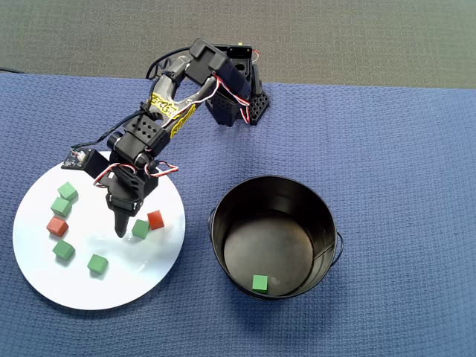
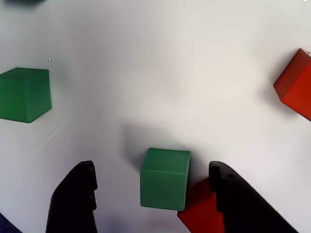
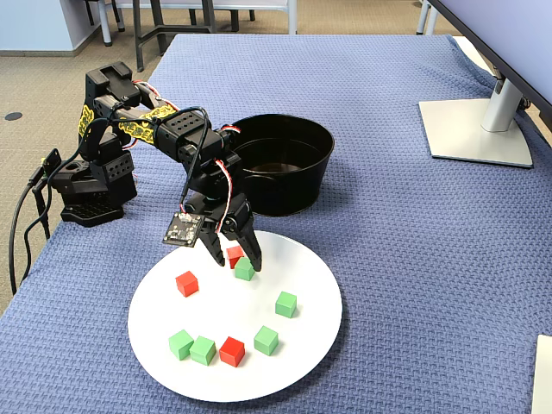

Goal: Pick up the green cubes from the white plate and place them in the black recipient

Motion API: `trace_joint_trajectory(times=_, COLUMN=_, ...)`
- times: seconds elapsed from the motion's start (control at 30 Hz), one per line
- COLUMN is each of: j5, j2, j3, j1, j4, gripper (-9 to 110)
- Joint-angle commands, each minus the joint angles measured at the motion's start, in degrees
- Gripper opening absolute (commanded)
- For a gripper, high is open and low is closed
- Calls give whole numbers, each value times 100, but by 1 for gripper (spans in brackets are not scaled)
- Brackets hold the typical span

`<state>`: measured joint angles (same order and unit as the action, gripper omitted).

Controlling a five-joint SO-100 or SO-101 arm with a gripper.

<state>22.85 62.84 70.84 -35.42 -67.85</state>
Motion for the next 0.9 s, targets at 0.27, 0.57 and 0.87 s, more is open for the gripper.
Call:
trace_joint_trajectory(times=0.27, j5=-88, j2=-352, j3=-290, j1=97, j4=132, gripper=22)
trace_joint_trajectory(times=0.57, j5=70, j2=-369, j3=-211, j1=264, j4=237, gripper=22)
trace_joint_trajectory(times=0.87, j5=44, j2=-211, j3=114, j1=431, j4=396, gripper=21)
